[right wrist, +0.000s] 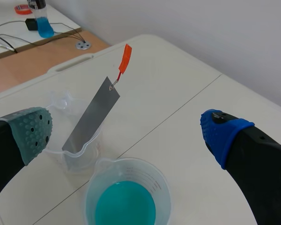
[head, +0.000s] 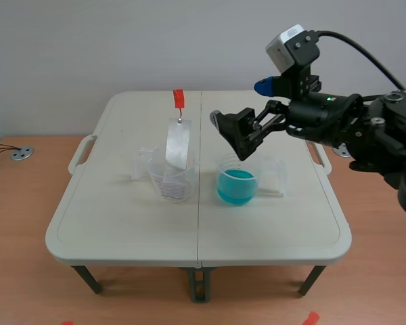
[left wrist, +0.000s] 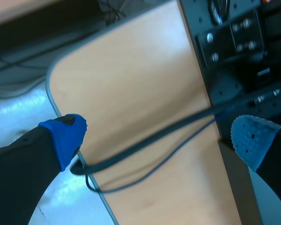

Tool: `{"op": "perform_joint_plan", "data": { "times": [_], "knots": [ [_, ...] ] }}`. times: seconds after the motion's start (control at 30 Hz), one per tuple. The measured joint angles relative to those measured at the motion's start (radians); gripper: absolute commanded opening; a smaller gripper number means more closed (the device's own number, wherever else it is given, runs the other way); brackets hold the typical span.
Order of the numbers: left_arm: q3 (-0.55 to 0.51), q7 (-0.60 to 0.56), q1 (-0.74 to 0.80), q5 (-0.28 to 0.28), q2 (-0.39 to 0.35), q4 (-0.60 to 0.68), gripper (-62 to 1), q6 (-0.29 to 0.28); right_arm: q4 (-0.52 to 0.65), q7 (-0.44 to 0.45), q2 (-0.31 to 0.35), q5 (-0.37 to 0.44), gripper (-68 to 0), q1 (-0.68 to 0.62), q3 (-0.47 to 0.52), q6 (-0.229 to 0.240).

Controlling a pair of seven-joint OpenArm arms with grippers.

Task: Hold the metal plate by the orange handle, dip it into the blue solution, take it out and point at it, then put the plate back in the beaker on the left.
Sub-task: 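Return to the home posture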

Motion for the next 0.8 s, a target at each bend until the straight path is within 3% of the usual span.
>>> {"op": "perform_joint_plan", "data": {
  "times": [0.23, 0.47, 0.8],
  "knots": [
    [-0.148, -0.101, -0.022, 0.003, -0.006, 0.08, 1.4, 0.112, 0.225, -0.01, 0.108, 0.044, -1.1, -0.203, 0.139, -0.034],
    [-0.338, -0.144, -0.025, 0.002, -0.076, 0.376, 1.4, 0.11, 0.389, -0.012, 0.13, 0.043, -1.2, -0.436, 0.277, -0.041],
    [-0.356, -0.142, -0.027, 0.003, -0.08, 0.643, 1.4, 0.102, 0.589, -0.007, 0.129, 0.043, -1.2, -0.759, 0.419, -0.064]
  ]
}}
